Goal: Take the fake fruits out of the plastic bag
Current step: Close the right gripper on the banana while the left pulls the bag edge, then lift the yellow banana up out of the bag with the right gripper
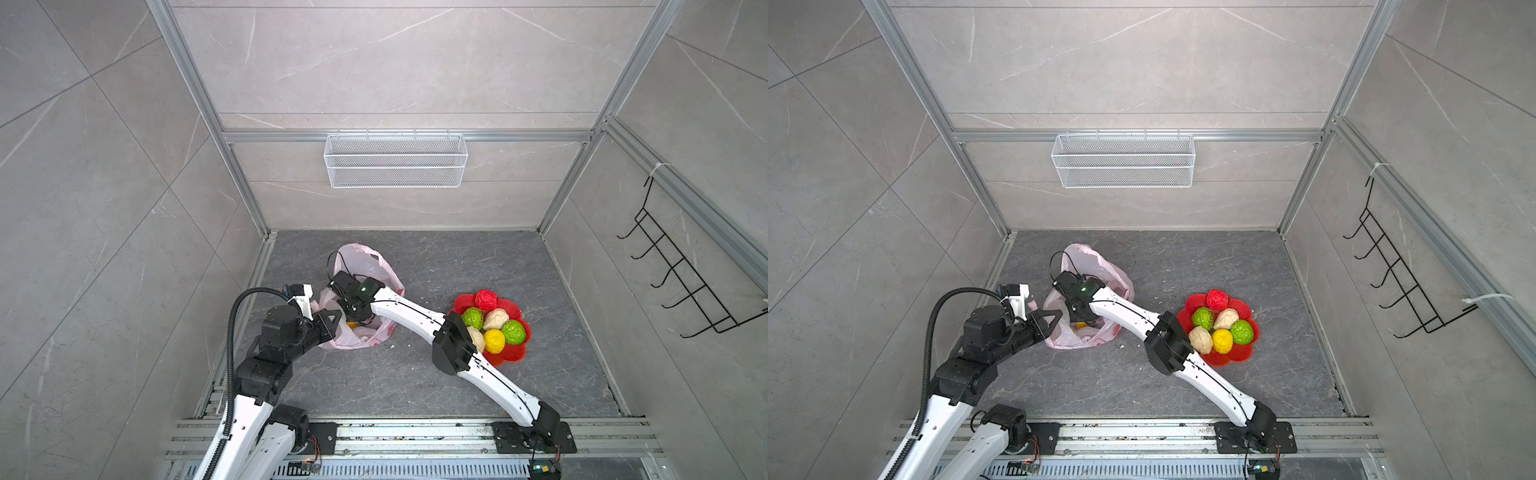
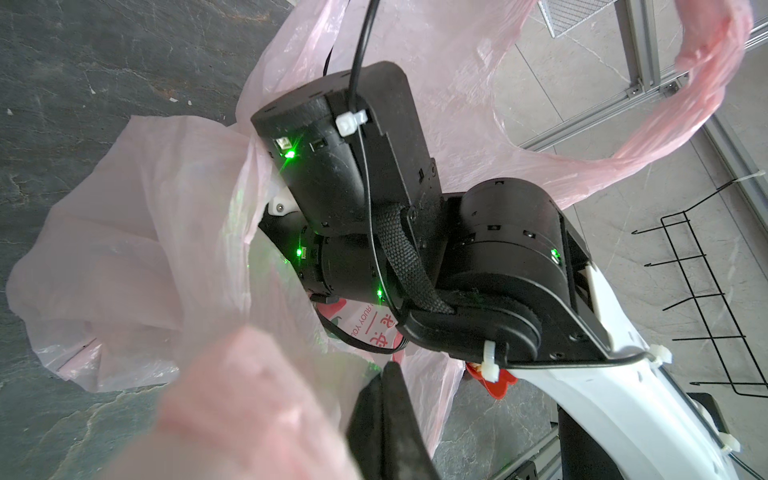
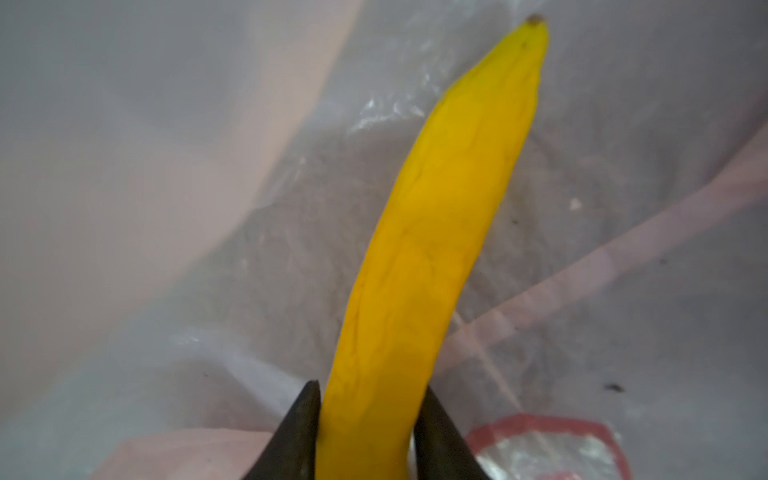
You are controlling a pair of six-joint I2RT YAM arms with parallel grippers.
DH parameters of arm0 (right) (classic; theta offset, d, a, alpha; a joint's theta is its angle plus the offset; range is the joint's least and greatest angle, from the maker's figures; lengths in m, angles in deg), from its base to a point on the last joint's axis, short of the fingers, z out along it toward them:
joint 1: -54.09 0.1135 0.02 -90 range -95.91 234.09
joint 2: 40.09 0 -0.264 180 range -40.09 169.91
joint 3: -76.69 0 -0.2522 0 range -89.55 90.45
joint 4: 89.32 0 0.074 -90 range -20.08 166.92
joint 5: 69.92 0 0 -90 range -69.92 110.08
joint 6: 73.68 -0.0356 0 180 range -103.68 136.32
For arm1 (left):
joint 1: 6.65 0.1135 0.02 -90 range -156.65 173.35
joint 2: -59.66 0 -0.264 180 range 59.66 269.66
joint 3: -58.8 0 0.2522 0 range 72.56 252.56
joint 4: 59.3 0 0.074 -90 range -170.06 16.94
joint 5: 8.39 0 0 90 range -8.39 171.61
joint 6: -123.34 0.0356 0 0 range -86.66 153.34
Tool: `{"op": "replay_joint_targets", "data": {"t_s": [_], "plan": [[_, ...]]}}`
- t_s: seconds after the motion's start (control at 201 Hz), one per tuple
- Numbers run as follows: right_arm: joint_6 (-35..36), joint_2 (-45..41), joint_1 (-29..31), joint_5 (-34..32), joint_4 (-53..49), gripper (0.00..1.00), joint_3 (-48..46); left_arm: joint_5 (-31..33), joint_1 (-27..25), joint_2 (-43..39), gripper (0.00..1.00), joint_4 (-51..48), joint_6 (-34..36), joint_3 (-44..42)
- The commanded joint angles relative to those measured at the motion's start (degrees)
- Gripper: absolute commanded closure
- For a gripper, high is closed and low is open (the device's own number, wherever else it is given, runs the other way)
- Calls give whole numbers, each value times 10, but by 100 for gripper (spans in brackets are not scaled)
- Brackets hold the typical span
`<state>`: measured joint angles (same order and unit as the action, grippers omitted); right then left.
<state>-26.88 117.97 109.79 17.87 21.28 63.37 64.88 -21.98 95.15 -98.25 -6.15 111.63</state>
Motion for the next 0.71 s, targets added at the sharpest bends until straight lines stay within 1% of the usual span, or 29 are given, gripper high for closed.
{"op": "replay_joint_targets", "data": {"t_s": [0.0,0.08,0.219,0.413,0.508,0.547,0.702], "plan": [[8,7,2,-13,-31,68,12,-8,1,-7,100,20,-2,-1],[14,-4,1,-10,-25,73,8,-4,1,-7,100,14,-1,-3],[25,-36,-4,1,-8,79,-4,7,1,-6,100,3,4,-6],[34,-87,-9,8,5,81,-25,21,1,-9,100,-1,3,-19],[35,-106,-11,8,15,82,-36,30,2,-14,100,-5,5,-23],[36,-128,-12,8,20,82,-59,34,2,-15,100,-8,6,-26],[39,-155,-15,12,25,82,-72,46,1,-23,100,-16,9,-31]]}}
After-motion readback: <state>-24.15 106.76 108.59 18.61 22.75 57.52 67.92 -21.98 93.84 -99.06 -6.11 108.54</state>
